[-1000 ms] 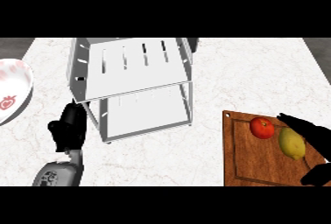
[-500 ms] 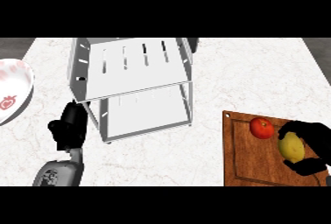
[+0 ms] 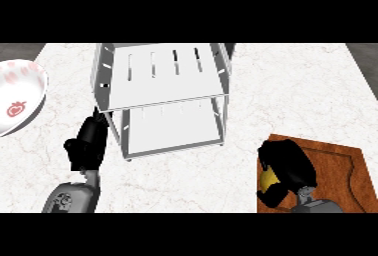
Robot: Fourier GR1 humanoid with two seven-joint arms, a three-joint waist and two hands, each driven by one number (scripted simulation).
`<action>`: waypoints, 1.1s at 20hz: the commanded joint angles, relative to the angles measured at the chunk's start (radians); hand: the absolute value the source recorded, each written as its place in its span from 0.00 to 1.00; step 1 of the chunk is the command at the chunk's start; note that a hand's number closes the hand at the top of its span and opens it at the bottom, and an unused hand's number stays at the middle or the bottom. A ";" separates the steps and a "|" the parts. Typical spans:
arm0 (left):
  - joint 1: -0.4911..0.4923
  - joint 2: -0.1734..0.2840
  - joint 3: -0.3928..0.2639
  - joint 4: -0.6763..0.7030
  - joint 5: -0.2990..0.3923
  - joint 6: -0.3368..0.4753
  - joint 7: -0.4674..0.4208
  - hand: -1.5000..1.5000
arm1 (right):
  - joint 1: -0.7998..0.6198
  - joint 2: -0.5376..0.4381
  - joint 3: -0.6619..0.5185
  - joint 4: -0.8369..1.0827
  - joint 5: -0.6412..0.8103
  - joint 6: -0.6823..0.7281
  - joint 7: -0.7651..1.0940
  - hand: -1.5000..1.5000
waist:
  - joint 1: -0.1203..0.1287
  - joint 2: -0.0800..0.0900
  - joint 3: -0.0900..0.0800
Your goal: Pick the lemon from the cutting board and place it in the tiered basket
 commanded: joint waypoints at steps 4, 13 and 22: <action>-0.029 -0.018 -0.029 0.010 -0.009 -0.008 0.011 0.50 | -0.046 0.131 0.331 -0.010 0.125 0.089 0.428 1.00 | 0.013 0.010 0.023; -0.007 -0.018 -0.023 0.006 -0.013 0.001 0.010 0.50 | -0.219 0.134 0.620 -0.210 0.021 0.171 0.986 1.00 | 0.005 0.005 0.024; 0.006 -0.027 -0.026 0.022 -0.008 -0.003 0.007 0.50 | -0.425 0.134 0.647 -0.387 -0.097 0.213 1.224 1.00 | -0.008 0.003 0.020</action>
